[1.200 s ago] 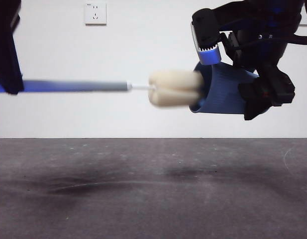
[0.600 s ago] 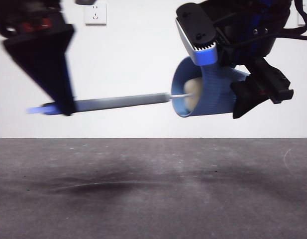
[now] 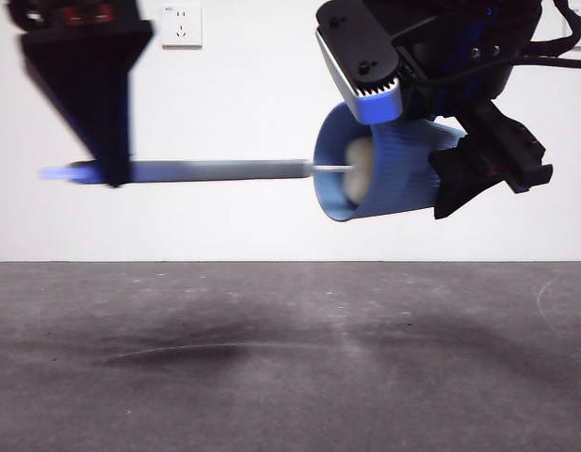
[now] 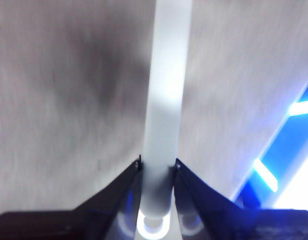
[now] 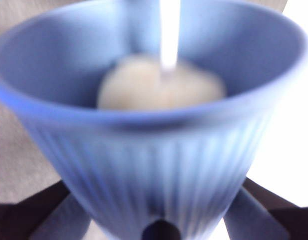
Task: Pick up the cup brush,pick up the cup,insert the brush into the cup,clean the cup,put the cup brush back,put the cup back to the fixed position on the table
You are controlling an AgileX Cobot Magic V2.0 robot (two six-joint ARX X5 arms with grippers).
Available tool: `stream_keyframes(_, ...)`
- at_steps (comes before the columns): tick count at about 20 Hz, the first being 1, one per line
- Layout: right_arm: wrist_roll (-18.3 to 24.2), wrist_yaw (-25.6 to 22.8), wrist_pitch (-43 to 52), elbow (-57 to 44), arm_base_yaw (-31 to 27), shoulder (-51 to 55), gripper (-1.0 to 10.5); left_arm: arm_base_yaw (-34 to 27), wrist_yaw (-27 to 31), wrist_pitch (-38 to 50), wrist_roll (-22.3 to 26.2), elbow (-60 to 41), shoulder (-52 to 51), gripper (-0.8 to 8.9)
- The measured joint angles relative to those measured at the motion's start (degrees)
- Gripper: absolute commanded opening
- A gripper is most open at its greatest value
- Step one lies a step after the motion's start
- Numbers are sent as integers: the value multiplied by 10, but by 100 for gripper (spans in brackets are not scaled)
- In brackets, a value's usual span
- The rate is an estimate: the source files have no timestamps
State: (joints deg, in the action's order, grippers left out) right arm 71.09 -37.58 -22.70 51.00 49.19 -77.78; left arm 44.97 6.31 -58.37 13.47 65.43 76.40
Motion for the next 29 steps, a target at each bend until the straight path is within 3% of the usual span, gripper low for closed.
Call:
stream_keyframes(9, -8, 0, -2, 0, -1, 0, -17, -9, 6, -127, -22, 0, -86, -9)
stream_keyframes(14, -11, -1, -2, 0, -2, 0, -17, -9, -17, -97, -22, 0, -87, -9)
stream_keyframes(22, -13, -3, -6, 0, -1, 0, -17, 24, -57, 45, -36, 0, 1, -9)
stream_keyframes(27, -15, -5, -9, 0, -3, 0, -17, 28, -55, 47, -49, 0, 15, -9)
stream_keyframes(29, -17, 1, -7, 0, 0, 0, -17, 28, -11, 12, -49, 0, 13, -8)
